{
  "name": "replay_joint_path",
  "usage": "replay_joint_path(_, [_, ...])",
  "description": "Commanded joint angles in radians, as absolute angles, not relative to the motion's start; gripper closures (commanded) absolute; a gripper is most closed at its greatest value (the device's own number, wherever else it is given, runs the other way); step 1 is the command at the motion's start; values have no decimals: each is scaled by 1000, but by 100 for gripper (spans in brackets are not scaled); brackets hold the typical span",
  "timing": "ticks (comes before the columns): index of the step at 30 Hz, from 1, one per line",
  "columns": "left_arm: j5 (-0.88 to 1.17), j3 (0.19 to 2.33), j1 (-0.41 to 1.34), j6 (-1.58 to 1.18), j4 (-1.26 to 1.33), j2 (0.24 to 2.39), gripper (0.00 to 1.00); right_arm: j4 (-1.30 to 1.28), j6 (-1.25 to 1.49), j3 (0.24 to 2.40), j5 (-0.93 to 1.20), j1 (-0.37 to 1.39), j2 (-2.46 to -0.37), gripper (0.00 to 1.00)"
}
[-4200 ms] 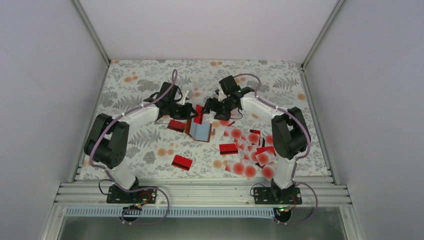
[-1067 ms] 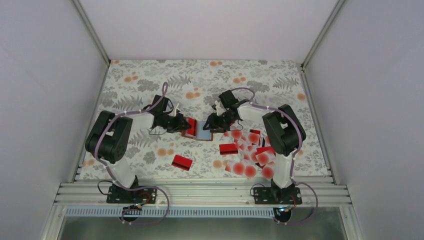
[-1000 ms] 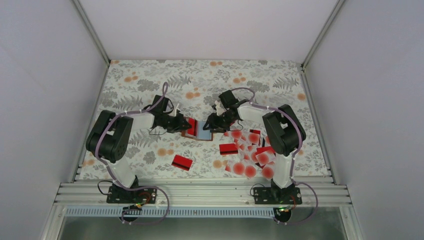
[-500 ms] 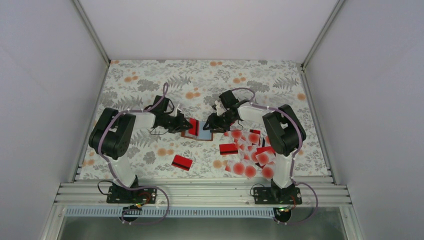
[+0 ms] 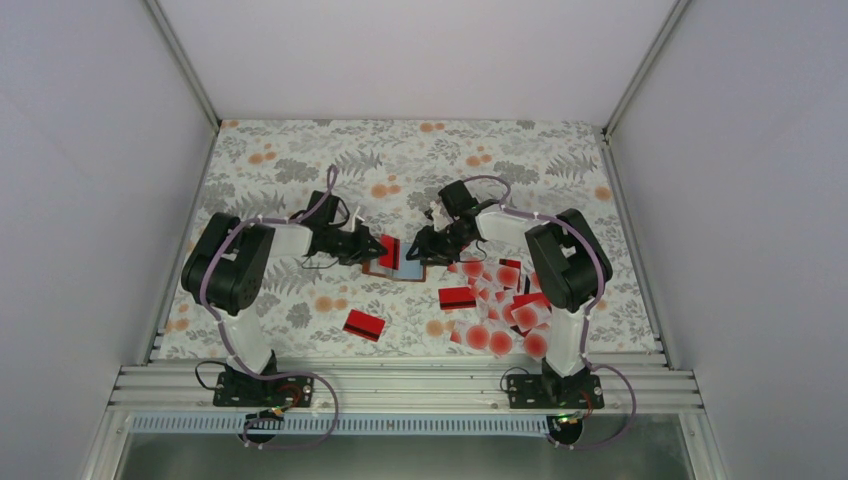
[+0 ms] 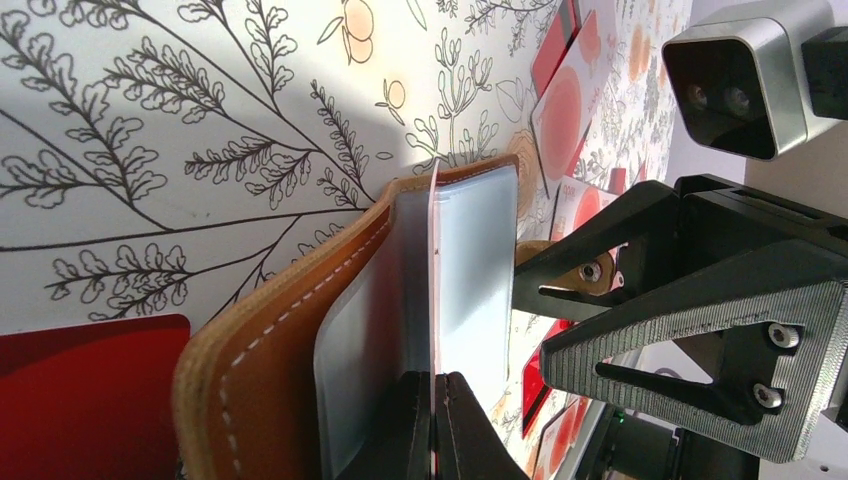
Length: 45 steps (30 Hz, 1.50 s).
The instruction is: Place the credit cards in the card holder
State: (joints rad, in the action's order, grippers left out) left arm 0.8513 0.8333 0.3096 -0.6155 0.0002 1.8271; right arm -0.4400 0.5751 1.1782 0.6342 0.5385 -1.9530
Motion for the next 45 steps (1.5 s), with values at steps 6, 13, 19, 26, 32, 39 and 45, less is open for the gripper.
replay_joint_path(6, [886,794,316,-646,62,1843,98,-487,581,1125,537,536,-2018,54])
replay_joint_path(13, [878,806,316,-614,-15,1824,98,-485,585,1123,536,537,-2026,54])
replay_joint_path(19, [879,810,317,-591,-68,1831,98,-474,592,1115,538,536,-2029,54])
replay_joint_path(26, [889,816,327,-583,-80,1851,98,-466,594,1102,539,537,-2025,55])
replay_joint_path(32, [887,828,336,-583,-84,1864,98,-462,595,1098,540,536,-2026,55])
replay_joint_path(39, [884,834,341,-610,-40,1887,98,-462,597,1097,540,536,-2024,55])
replay_joint_path(45, [875,842,346,-630,-5,1897,98,-463,597,1089,541,537,-2018,55])
